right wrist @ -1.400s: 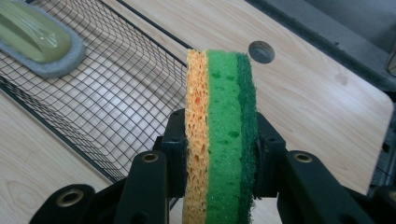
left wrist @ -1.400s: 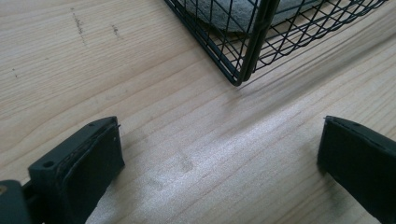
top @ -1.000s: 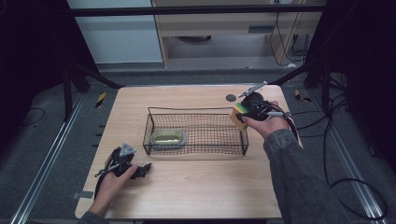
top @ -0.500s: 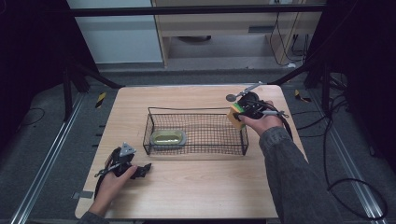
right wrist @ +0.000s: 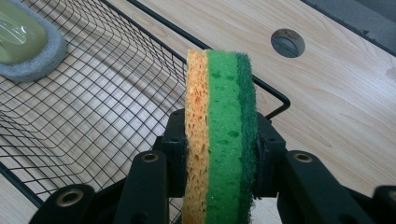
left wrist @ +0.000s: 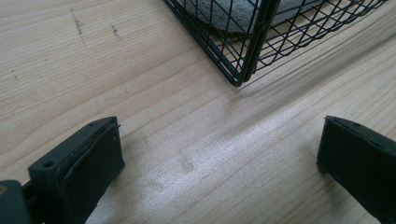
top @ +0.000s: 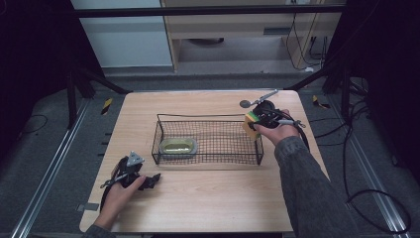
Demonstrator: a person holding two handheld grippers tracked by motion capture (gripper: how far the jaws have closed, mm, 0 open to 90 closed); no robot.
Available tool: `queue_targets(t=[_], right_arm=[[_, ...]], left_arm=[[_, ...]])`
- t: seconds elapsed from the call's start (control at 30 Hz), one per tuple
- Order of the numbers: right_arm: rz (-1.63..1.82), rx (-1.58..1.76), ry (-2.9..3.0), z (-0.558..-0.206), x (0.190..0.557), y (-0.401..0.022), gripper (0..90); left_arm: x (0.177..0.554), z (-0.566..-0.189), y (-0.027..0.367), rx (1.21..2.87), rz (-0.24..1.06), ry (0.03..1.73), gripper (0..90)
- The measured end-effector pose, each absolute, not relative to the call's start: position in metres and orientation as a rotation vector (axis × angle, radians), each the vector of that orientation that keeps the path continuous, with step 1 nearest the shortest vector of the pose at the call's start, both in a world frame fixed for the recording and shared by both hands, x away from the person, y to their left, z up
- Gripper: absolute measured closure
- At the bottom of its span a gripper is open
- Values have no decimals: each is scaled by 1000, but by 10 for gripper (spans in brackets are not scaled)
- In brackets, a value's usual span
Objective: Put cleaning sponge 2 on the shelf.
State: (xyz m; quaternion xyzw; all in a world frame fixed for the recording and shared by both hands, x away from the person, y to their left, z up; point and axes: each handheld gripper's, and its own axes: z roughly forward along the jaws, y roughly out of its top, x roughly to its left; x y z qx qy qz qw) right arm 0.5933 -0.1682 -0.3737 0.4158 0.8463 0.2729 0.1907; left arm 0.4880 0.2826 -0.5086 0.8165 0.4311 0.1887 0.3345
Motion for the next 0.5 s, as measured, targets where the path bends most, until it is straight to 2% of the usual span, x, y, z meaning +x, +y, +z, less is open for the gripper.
queue_targets(t=[0.5], right_arm=[[725,1156,2398,-385,594,-162,647]], left_arm=[[488,-509,282,2129,493,1126,0]])
